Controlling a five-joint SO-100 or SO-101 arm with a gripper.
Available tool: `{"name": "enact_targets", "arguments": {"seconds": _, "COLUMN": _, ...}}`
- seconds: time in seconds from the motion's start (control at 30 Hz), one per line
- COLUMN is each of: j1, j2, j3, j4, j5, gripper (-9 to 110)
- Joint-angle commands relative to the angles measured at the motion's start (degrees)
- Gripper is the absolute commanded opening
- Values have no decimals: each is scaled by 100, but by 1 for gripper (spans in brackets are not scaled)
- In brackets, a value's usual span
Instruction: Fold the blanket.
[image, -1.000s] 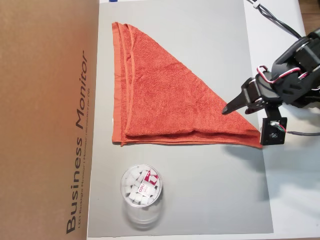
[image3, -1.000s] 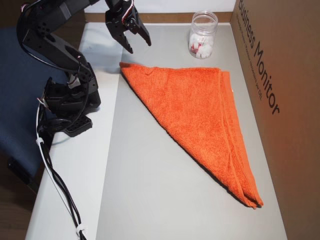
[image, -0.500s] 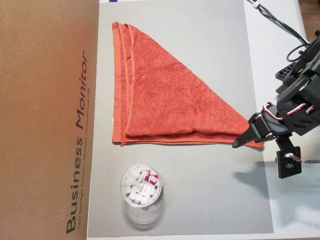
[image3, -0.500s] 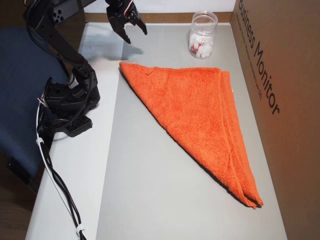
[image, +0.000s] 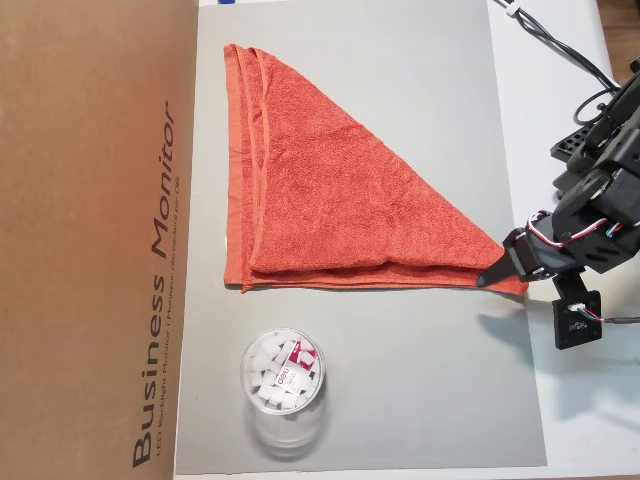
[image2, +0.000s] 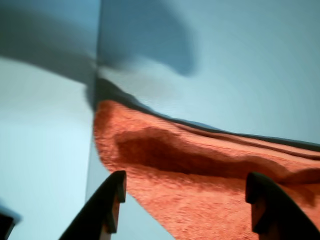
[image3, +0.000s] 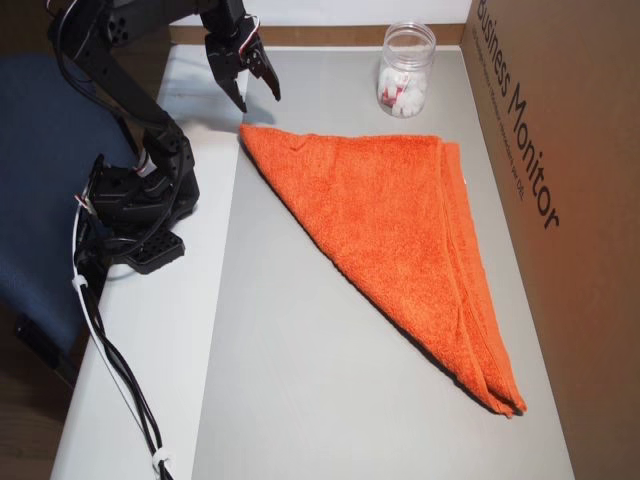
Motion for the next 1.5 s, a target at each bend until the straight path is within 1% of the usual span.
{"name": "enact_targets", "arguments": {"seconds": 0.0, "j1": 18, "j2": 9, "j3": 70, "j4": 53, "j5": 26, "gripper": 24}}
{"name": "enact_targets", "arguments": {"seconds": 0.27, "j1": 26, "j2": -44, "j3": 132, "j4": 967, "j5": 26, "gripper": 24}}
{"name": "enact_targets", "arguments": {"seconds": 0.37, "j1": 114, "j2": -246, "j3": 132, "j4": 1116, "j5": 26, "gripper": 24}}
{"name": "enact_targets", "arguments": {"seconds": 0.67, "j1": 466, "j2": -826, "j3": 123, "j4": 606, "j5": 35, "gripper": 24}}
{"name": "enact_targets", "arguments": {"seconds": 1.03, "j1": 457, "j2": -1292, "j3": 132, "j4": 554, "j5": 44, "gripper": 24}}
{"name": "enact_targets", "arguments": {"seconds": 1.2, "j1": 352, "j2": -1608, "j3": 132, "j4": 53, "j5": 738, "gripper": 24}}
{"name": "enact_targets", "arguments": {"seconds": 1.47, "j1": 105, "j2": -1881, "j3": 35, "j4": -308, "j5": 853, "gripper": 24}}
